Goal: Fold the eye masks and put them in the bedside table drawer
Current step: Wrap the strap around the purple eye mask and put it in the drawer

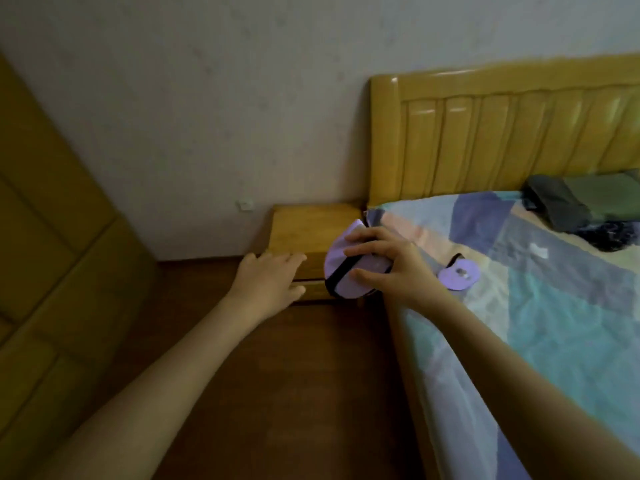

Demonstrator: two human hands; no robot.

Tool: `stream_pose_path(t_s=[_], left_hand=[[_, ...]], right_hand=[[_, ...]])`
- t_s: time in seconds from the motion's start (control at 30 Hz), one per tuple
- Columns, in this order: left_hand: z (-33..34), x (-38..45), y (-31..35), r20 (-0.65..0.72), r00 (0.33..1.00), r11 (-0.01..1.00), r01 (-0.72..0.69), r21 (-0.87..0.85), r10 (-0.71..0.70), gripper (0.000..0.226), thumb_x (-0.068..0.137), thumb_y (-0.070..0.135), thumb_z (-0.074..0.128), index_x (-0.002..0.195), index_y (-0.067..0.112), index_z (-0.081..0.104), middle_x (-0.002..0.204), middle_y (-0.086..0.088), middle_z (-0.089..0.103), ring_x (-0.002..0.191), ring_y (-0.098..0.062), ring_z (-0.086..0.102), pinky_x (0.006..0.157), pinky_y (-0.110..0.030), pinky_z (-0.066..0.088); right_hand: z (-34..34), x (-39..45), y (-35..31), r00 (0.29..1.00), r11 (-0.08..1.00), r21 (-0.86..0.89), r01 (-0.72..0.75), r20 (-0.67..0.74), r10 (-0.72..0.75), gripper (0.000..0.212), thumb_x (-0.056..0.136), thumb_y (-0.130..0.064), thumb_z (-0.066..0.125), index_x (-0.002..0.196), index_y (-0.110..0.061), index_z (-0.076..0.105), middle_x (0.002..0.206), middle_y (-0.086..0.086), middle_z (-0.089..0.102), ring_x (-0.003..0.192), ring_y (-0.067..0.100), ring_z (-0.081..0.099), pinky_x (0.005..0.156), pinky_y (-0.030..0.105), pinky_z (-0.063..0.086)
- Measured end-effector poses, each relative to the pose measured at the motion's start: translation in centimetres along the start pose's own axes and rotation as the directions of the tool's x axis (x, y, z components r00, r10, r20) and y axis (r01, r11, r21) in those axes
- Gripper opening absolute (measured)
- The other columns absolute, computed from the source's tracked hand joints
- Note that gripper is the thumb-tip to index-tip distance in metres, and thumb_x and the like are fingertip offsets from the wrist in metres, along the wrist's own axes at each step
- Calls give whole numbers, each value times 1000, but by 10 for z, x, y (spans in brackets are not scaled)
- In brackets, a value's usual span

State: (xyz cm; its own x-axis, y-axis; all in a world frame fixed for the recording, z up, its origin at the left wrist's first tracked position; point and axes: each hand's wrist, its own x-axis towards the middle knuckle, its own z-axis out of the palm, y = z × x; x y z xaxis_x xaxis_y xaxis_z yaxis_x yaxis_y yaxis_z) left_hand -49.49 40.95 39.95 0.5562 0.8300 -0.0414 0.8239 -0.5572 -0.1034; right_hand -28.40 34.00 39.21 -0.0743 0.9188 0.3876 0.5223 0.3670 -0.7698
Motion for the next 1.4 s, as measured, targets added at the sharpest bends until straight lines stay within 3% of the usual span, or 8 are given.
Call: stream_pose_path(t_s=[0.27, 0.77, 0.9, 1.0, 1.1, 1.17, 1.3, 1.4], left_hand=[[110, 75, -81, 138, 990, 995, 54, -83, -42, 56, 94, 48, 41, 145, 28, 28, 136, 1, 50, 119, -24, 50, 89, -39, 37], [440, 413, -128, 287, 947, 918, 235, -321, -142, 48, 94, 46, 44, 138, 29, 38, 129, 3, 59, 116, -21, 55, 83, -37, 40], [521, 469, -119, 434, 888, 837, 349, -421, -152, 51, 93, 52, 43, 138, 28, 39, 129, 1, 58, 115, -23, 55, 86, -38, 45], [569, 505, -116, 540, 821, 579, 537, -614, -188, 57, 93, 58, 38, 140, 25, 37, 134, -2, 54, 118, -25, 53, 91, -40, 45], [591, 544, -113, 701, 680, -29, 713, -701, -214, 71, 92, 65, 23, 148, 21, 27, 152, -5, 34, 134, -27, 39, 104, -42, 37], [597, 561, -104, 802, 571, -303, 744, -595, -173, 80, 87, 71, 12, 151, 22, 15, 158, -4, 20, 140, -27, 30, 110, -45, 33], [605, 570, -78, 844, 518, -618, 621, -482, -139, 96, 74, 82, 10, 152, 27, 5, 160, -2, 14, 142, -26, 26, 114, -49, 26], [607, 577, -71, 850, 501, -724, 524, -449, -164, 97, 73, 83, 12, 151, 25, 13, 157, -2, 23, 139, -25, 30, 111, -42, 33]], right_hand=[[94, 80, 99, 970, 986, 36, -162, 192, 152, 32, 77, -4, 71, 108, -14, 70, 125, -5, 56, 121, 1, 48, 98, 12, 39], [183, 248, 489, 873, 903, 49, -428, 281, 399, 32, 76, -3, 72, 99, -25, 68, 123, -4, 59, 123, 5, 49, 97, 17, 39], [212, 250, 559, 837, 864, 57, -501, 284, 467, 31, 75, -4, 73, 97, -25, 69, 123, -9, 59, 119, -1, 50, 88, 6, 42], [230, 245, 598, 826, 848, 66, -526, 276, 491, 30, 75, -4, 74, 97, -24, 70, 122, -12, 60, 117, -4, 51, 87, 7, 43], [240, 241, 626, 815, 833, 71, -549, 270, 513, 30, 74, -4, 74, 97, -24, 70, 121, -15, 60, 117, -5, 51, 85, 9, 45], [241, 240, 637, 807, 821, 85, -564, 268, 526, 30, 74, -3, 73, 96, -23, 70, 121, -16, 60, 116, -6, 51, 84, 7, 44], [236, 239, 649, 781, 784, 118, -609, 261, 567, 31, 74, 0, 72, 95, -24, 70, 121, -16, 59, 113, -9, 51, 79, 4, 44], [232, 241, 654, 781, 786, 107, -609, 251, 572, 32, 74, 0, 72, 95, -25, 69, 120, -16, 59, 113, -9, 51, 80, 3, 44]])
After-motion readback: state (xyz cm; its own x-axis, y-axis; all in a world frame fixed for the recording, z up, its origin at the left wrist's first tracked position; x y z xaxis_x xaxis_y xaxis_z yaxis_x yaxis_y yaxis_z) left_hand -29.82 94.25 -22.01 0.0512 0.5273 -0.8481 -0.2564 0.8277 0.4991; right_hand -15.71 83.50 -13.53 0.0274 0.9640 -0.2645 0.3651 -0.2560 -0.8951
